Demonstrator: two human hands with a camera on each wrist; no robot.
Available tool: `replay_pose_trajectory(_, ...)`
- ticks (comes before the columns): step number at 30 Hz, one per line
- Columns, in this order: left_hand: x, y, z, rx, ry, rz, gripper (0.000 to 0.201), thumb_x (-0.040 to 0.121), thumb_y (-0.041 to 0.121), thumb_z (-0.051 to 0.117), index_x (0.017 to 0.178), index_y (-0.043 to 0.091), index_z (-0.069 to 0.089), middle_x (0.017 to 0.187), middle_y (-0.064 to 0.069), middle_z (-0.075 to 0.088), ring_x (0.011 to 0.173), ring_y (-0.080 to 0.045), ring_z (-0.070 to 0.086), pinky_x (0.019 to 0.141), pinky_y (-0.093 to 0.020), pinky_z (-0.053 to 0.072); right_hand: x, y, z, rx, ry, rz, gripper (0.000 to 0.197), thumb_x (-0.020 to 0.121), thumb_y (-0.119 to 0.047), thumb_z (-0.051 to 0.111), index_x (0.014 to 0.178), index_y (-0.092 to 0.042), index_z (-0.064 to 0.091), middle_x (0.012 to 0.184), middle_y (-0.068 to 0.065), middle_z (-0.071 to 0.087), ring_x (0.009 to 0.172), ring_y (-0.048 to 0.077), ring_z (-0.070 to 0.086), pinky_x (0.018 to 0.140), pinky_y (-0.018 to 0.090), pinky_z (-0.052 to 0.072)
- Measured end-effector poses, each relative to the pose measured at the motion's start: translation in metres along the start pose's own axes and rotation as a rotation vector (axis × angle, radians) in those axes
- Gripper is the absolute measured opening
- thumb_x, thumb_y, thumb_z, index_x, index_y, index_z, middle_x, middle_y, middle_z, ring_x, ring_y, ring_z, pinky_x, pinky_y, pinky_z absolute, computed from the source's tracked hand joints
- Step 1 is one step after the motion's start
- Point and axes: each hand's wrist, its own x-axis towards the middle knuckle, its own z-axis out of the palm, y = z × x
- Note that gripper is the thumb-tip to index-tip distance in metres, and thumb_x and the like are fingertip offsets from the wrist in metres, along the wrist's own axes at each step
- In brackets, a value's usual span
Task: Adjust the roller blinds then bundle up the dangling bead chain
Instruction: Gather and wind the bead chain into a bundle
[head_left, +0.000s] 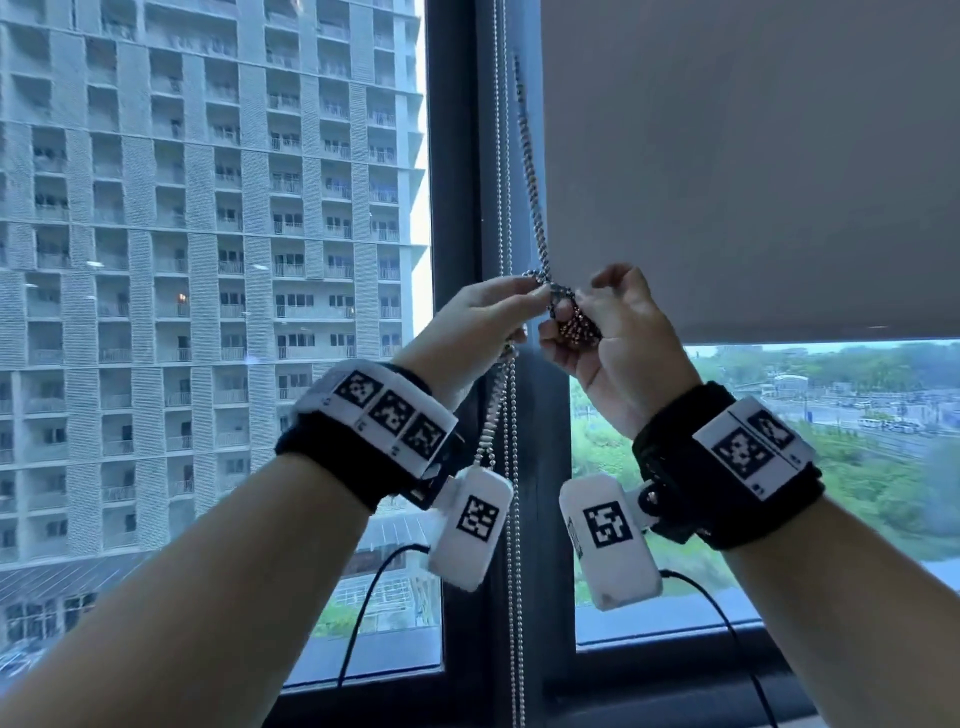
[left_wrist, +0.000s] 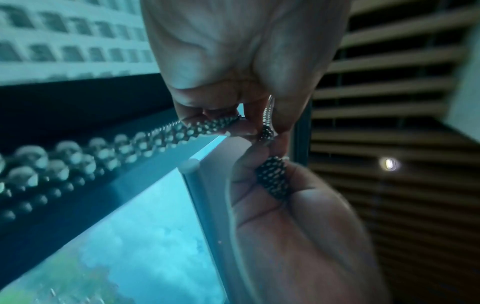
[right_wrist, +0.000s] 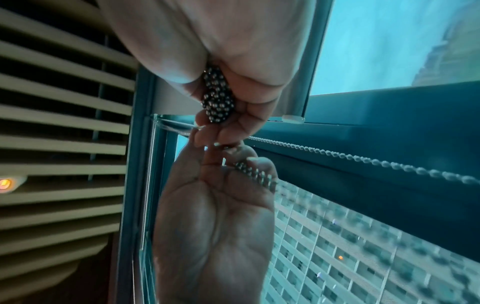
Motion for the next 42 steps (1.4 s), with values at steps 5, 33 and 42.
replay_pose_trajectory(5,0.004,0.001,0.013,-0.114,0.11,0.066,0.011,0.088,0.014,0.061,0.091,0.004,0.063,0.074,-0.002,0.065,0.062,-0.007,0.058,0.064,-0.019,0.047,-0.004,0.001,0.0,0.001,-0.009,0.026,0.033,0.093,0.003,0.032,0.07,-0.017,0.045,0.076,0.01,0.056,0.058,0.017,0.057,0.055,0.025,0.053)
replay_pose_trajectory(33,-0.01,0.009,0.002,-0.186,-0.263,-0.127,0.015,0.094,0.024,0.045,0.097,0.018,0.059,0.104,-0.005,0.065,0.108,-0.027,0.058,0.089,-0.044,0.039,0.017,-0.023,-0.001,-0.692,-0.149,0.13,0.038,0.096,-0.024,0.045,0.111,0.01,0.056,0.099,0.02,0.059,0.091,0.029,0.059,0.093,0.048,0.05)
replay_pose_trajectory(42,-0.011,0.001,-0.009,-0.011,-0.091,-0.071,0.017,0.095,0.028,0.047,0.09,0.026,0.064,0.107,0.001,0.069,0.103,-0.015,0.061,0.101,-0.048,0.037,0.021,-0.024,-0.006,-0.66,0.073,-0.05,0.032,0.096,-0.032,0.041,0.072,-0.015,0.053,0.08,0.005,0.054,0.086,0.025,0.056,0.077,0.039,0.047)
